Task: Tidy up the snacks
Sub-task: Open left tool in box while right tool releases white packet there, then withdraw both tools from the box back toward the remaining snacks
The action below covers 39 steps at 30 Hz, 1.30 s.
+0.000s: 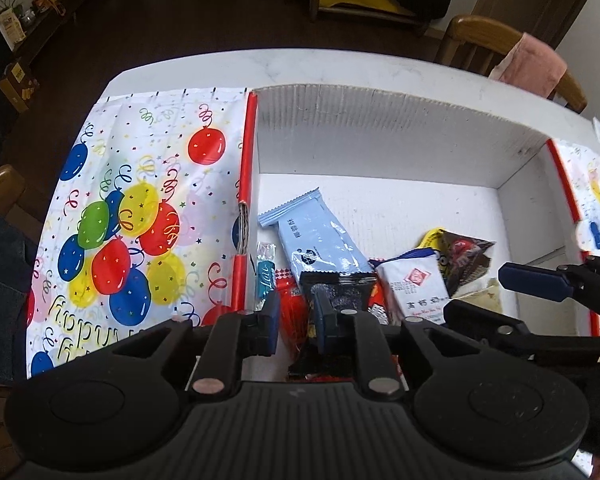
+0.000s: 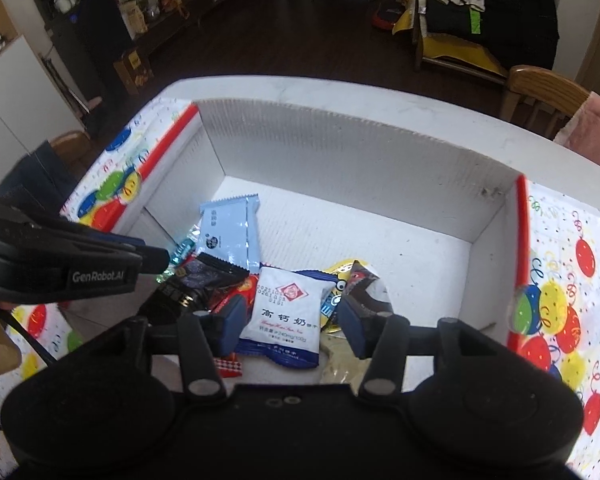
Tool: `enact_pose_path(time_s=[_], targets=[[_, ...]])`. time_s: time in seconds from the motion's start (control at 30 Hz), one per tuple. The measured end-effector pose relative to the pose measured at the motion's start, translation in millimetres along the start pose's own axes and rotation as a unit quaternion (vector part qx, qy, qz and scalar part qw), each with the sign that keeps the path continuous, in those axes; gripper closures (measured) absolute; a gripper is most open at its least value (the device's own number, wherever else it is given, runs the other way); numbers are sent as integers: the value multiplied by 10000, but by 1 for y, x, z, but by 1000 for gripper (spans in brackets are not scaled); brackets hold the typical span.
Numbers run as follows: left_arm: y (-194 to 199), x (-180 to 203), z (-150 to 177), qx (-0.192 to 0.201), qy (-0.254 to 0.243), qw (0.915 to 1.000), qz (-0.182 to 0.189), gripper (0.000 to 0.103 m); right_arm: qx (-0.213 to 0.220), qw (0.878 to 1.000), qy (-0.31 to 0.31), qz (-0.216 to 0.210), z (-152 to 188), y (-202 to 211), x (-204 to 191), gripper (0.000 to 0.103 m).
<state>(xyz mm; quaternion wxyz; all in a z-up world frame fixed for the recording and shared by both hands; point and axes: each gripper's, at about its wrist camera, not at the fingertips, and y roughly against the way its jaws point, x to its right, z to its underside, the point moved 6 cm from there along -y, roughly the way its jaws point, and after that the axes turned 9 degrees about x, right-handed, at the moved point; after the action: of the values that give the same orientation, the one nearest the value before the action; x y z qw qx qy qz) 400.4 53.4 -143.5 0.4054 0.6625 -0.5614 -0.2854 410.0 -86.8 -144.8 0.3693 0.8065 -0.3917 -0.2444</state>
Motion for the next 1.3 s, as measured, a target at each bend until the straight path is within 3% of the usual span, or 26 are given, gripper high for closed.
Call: enact_pose_path(time_s=[0.6, 0.7, 0.77, 1.1, 1.3], targets=[[80, 9, 19, 805, -158, 9956, 457, 74, 796, 9962, -177, -321, 1, 81, -22, 38], [94, 8, 27, 990, -210, 9937, 490, 59, 947, 9949, -94, -330, 6, 94, -28, 31], [105, 6, 33, 1158, -199, 9918, 496, 40, 1008, 9941, -84, -379, 10, 102, -32, 29], [146, -3, 64, 1670, -323, 9841, 516, 33, 1311, 9902, 144, -463, 35, 135, -52, 18], [165, -5, 86, 1875, -414, 9799, 542, 33, 1466, 9875, -106, -564, 51, 150, -58, 16]])
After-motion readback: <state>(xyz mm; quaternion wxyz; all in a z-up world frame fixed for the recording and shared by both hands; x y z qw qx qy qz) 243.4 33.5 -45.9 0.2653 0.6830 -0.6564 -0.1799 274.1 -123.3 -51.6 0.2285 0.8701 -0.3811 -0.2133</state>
